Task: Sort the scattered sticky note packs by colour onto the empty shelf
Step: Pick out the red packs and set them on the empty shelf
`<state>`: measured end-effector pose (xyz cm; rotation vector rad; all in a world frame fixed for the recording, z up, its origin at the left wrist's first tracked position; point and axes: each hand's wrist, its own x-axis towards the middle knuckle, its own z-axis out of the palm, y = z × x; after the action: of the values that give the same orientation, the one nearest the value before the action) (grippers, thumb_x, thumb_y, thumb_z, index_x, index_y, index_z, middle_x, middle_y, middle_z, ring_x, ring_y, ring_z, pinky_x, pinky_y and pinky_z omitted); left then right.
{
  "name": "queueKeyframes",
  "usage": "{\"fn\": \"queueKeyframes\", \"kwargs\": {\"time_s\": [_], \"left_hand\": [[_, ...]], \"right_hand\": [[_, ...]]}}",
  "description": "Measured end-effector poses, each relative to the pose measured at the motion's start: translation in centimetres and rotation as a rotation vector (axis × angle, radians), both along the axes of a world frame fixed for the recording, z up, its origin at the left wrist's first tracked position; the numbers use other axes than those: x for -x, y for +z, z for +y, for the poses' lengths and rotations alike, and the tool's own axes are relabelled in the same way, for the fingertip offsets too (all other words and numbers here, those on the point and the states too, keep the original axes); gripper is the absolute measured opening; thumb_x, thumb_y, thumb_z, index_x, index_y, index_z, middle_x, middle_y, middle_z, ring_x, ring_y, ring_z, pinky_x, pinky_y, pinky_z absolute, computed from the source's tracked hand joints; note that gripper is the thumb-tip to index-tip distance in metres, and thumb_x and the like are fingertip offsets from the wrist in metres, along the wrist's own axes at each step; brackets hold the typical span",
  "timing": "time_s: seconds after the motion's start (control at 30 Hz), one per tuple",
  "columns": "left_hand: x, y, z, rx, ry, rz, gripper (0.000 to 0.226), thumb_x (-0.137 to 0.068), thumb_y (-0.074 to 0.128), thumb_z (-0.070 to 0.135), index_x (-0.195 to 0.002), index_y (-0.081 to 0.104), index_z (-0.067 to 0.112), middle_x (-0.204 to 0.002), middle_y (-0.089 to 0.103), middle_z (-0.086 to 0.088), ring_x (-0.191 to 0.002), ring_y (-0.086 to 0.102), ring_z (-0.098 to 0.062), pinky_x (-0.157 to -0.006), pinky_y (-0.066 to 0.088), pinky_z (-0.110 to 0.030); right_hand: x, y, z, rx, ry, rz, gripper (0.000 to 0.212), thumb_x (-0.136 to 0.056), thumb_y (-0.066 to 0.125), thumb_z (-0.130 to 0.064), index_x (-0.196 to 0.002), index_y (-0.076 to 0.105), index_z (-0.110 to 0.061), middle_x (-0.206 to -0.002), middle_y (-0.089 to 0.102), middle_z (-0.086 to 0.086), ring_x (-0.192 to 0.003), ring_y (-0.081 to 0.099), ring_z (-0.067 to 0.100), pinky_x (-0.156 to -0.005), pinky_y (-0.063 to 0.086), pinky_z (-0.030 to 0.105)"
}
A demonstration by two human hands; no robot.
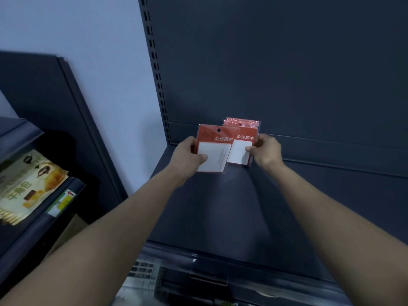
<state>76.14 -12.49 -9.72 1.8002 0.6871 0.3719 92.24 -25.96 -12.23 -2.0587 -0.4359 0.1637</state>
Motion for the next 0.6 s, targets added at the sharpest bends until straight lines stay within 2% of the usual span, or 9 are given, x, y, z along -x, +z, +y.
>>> {"fn": "queueKeyframes", "kwargs": {"time_s": [0.13, 0.23, 0.3, 0.43, 0.53, 0.6], "left_hand": [[-1.6, -1.0, -0.4, 0.021, 0.004, 0.005, 0.02, -0.086, 0.062, 0.0, -0.104, 0.055, 0.008, -0.104, 0.064, -0.005, -0.096, 0.061, -0.019, -0.073, 0.052, -0.024], [-2.9, -1.3, -0.5, 0.018, 0.017, -0.004, 0.016, -0.085, 0.063, 0.0, -0.097, 0.056, 0.01, -0.097, 0.063, 0.0, -0.086, 0.06, -0.013, -0.067, 0.05, -0.02], [-3.8, -1.5, -0.6, 0.029, 0.035, -0.02, 0.015, -0.085, 0.064, -0.001, -0.094, 0.057, 0.009, -0.094, 0.063, 0.0, -0.081, 0.06, -0.01, -0.068, 0.051, -0.02], [-5.7, -2.0, -1.0, 0.135, 0.036, -0.039, 0.019, -0.083, 0.063, -0.006, -0.085, 0.057, 0.013, -0.097, 0.066, -0.006, -0.091, 0.064, -0.022, -0.078, 0.055, -0.033], [-7.1, -2.6, -1.5, 0.129, 0.023, -0.025, 0.018, -0.082, 0.063, -0.007, -0.087, 0.058, 0.01, -0.097, 0.066, -0.008, -0.088, 0.063, -0.022, -0.066, 0.052, -0.028], [-7.9, -3.0, -1.7, 0.113, 0.028, -0.023, 0.017, -0.082, 0.064, -0.005, -0.087, 0.058, 0.01, -0.096, 0.066, -0.008, -0.088, 0.063, -0.023, -0.066, 0.052, -0.028]], "right_hand": [[-0.9, -0.2, 0.1, 0.068, -0.014, -0.079, 0.011, -0.084, 0.067, -0.005, -0.095, 0.066, -0.007, -0.088, 0.065, 0.002, -0.08, 0.058, 0.015, -0.074, 0.045, 0.024], [-1.5, -0.3, 0.2, 0.098, 0.007, -0.107, 0.011, -0.084, 0.067, -0.007, -0.094, 0.064, -0.009, -0.087, 0.063, 0.001, -0.08, 0.058, 0.017, -0.076, 0.047, 0.028], [-1.8, -0.3, 0.1, 0.126, 0.021, -0.123, 0.01, -0.083, 0.068, -0.009, -0.091, 0.063, -0.01, -0.085, 0.062, 0.001, -0.08, 0.058, 0.019, -0.077, 0.049, 0.03], [-2.7, 0.0, -0.3, 0.187, 0.05, -0.127, 0.01, -0.082, 0.069, -0.008, -0.089, 0.061, -0.01, -0.085, 0.065, 0.004, -0.083, 0.062, 0.023, -0.077, 0.052, 0.035], [-3.1, 0.0, -0.5, 0.21, 0.058, -0.125, 0.01, -0.083, 0.063, -0.004, -0.084, 0.059, -0.013, -0.085, 0.066, 0.006, -0.084, 0.064, 0.025, -0.077, 0.055, 0.039], [-3.2, 0.1, -0.8, 0.217, 0.038, -0.144, 0.01, -0.084, 0.059, -0.004, -0.087, 0.061, -0.014, -0.09, 0.067, 0.009, -0.085, 0.064, 0.028, -0.077, 0.055, 0.041]]}}
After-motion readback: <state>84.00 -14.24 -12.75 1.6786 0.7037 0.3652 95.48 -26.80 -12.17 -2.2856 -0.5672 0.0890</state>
